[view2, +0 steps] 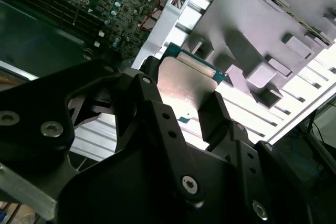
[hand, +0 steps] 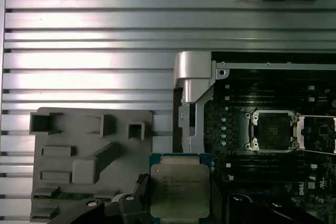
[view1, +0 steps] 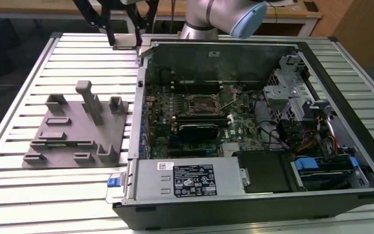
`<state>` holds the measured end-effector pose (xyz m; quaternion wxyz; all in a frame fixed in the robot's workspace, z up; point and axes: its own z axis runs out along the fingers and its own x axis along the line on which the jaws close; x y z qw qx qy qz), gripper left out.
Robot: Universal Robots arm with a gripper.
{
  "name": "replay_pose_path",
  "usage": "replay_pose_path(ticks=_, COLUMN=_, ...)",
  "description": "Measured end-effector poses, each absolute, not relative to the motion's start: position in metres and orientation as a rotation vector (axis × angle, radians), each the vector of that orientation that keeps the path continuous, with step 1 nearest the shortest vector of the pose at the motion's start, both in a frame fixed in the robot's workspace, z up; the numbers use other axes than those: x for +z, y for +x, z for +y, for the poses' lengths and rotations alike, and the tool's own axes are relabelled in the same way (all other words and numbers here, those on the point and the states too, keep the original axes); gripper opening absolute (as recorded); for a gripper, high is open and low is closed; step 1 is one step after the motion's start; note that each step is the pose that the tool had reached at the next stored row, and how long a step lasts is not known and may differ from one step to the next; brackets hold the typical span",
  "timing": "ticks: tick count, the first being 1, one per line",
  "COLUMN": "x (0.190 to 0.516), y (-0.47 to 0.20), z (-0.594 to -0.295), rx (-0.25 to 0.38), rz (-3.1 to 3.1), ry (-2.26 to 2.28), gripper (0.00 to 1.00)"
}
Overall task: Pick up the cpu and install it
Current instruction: 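Pick up the cpu and move it towards the insertion slot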
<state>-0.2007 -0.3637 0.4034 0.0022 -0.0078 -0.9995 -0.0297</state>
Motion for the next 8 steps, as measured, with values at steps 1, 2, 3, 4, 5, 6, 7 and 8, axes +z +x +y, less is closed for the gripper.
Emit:
replay_pose_path(ticks=1, x=0.402, y=-0.199, z=-0.363, rx=-0.093, rz=-3.135, ry=-0.025, gripper=0.54)
replay_pose_path(ticks=2, x=0.401, y=-0.197, z=-0.363, rx=-0.092, rz=-3.135, ry=-0.025, gripper=0.54)
replay_pose_path(ticks=3, x=0.400, y=-0.196, z=-0.363, rx=-0.092, rz=-3.134, ry=-0.025, gripper=0.54)
replay_pose_path(ticks=4, x=0.399, y=-0.194, z=-0.362, rx=-0.091, rz=-3.134, ry=-0.025, gripper=0.54)
replay_pose_path(ticks=5, x=0.398, y=-0.192, z=-0.362, rx=-0.091, rz=-3.134, ry=-0.025, gripper=0.54)
replay_pose_path(ticks=6, x=0.398, y=-0.190, z=-0.362, rx=-0.091, rz=-3.133, ry=-0.025, gripper=0.54)
replay_pose_path(ticks=7, x=0.397, y=-0.189, z=-0.361, rx=-0.090, rz=-3.133, ry=-0.025, gripper=0.54)
replay_pose_path(ticks=8, x=0.396, y=-0.187, z=-0.361, rx=-0.090, rz=-3.133, ry=-0.025, gripper=0.54)
